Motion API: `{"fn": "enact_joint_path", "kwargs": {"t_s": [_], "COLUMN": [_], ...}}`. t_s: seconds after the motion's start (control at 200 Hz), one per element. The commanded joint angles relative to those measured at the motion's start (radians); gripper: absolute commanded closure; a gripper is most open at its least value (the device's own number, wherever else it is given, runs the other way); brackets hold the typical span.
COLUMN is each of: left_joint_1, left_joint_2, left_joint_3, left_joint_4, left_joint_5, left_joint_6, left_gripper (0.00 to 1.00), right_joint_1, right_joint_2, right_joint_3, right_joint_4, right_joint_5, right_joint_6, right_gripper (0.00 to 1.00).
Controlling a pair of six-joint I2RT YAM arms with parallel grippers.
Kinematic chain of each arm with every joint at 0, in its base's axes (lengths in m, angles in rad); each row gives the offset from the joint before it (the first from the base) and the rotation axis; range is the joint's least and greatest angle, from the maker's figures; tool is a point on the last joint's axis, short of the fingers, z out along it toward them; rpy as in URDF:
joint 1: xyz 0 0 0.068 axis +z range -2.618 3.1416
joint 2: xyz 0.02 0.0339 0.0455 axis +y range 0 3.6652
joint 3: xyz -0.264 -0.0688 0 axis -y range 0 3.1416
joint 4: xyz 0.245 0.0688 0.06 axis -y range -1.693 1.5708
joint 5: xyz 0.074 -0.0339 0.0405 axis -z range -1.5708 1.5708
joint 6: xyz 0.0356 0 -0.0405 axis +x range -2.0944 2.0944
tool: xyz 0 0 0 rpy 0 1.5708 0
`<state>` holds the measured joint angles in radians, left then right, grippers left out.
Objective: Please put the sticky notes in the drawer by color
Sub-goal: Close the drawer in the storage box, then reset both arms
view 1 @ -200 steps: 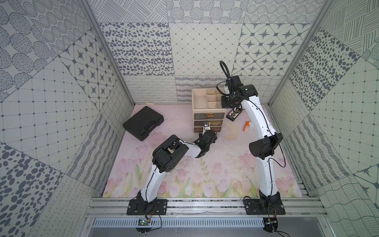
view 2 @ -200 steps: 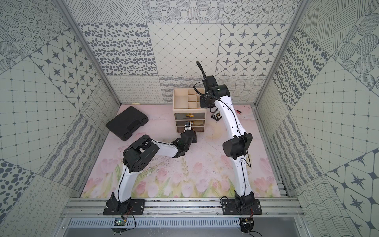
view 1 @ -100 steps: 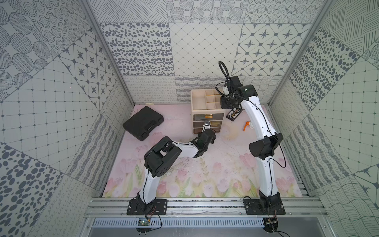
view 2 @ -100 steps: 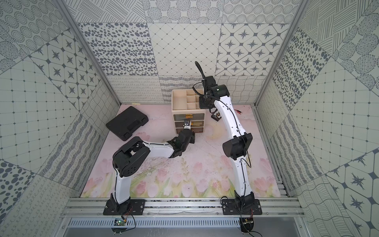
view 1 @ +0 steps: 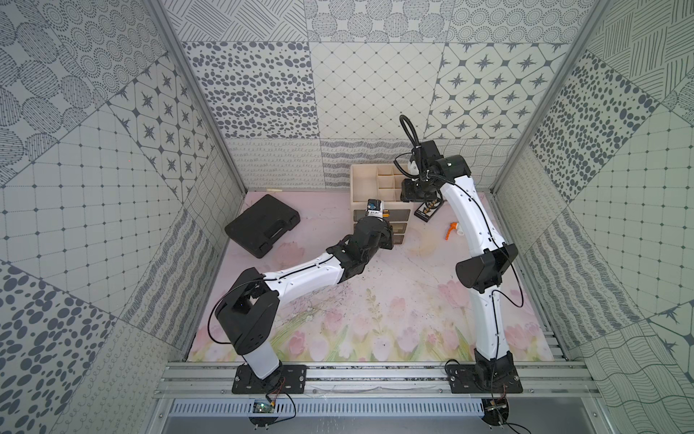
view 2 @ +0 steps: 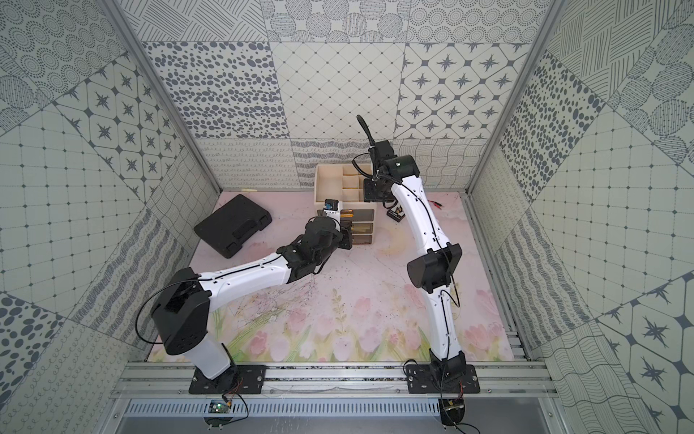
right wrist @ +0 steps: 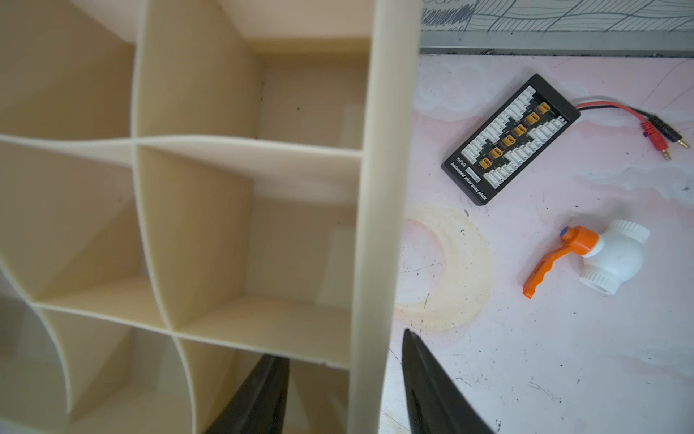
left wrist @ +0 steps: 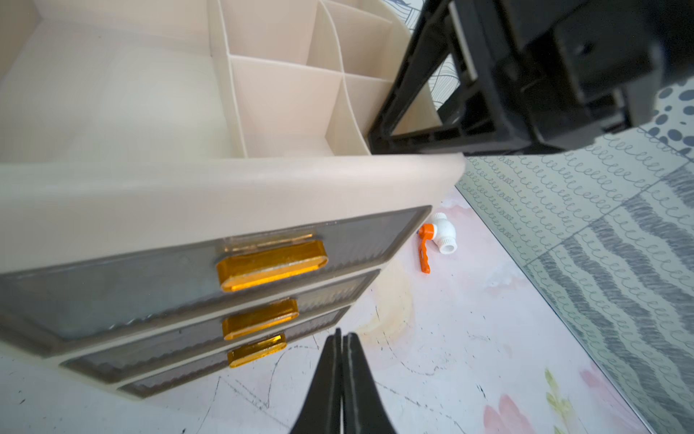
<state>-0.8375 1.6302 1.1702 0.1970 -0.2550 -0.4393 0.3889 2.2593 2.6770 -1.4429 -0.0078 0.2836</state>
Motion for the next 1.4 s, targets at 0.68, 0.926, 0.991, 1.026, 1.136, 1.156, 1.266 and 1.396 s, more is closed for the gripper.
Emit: {"fn": "enact_joint_path", "kwargs": {"t_s": [0.68,0.926,0.991,1.026,1.136,1.156,1.266,1.396], "left_joint_1": [0.422,0.602,0.652,0.682,0.774,0.777,0.779,0.785], "left_joint_2": [-0.423,-0.342,-0.325,-0.315,-0.282,-0.276,-0.257,-0.25], "left_joint_3": [0.096,0.011,-0.04,-0.073,-0.156,-0.181,-0.344,-0.499], "left_joint_4": [-0.955,-0.872,-0.786,-0.736,-0.577,-0.543,-0.252,0.014], "left_joint_5": [0.279,0.38,0.359,0.348,0.391,0.367,0.24,0.209], "left_joint_6": [-0.164,-0.001,0.074,0.101,0.148,0.159,0.241,0.375], "left_gripper": [0.26,0.23,0.22,0.22,0.21,0.21,0.22,0.22], "right_joint_1": [0.006,0.004,0.005,0.005,0.006,0.006,0.004,-0.015], "right_joint_2": [-0.675,-1.038,-1.104,-1.139,-1.191,-1.185,-1.121,-1.098], "right_joint_3": [-0.661,-1.393,-1.593,-1.689,-1.91,-1.927,-1.947,-2.044], "right_joint_4": [0.419,1.023,1.201,1.295,1.514,1.523,1.531,1.698], "right_joint_5": [0.272,0.277,0.291,0.317,0.274,0.282,0.38,0.391], "right_joint_6": [-0.019,-0.043,-0.06,-0.074,-0.272,-0.293,-0.344,-0.296], "right_gripper": [0.13,0.01,0.01,0.01,0.01,0.01,0.01,0.01]}}
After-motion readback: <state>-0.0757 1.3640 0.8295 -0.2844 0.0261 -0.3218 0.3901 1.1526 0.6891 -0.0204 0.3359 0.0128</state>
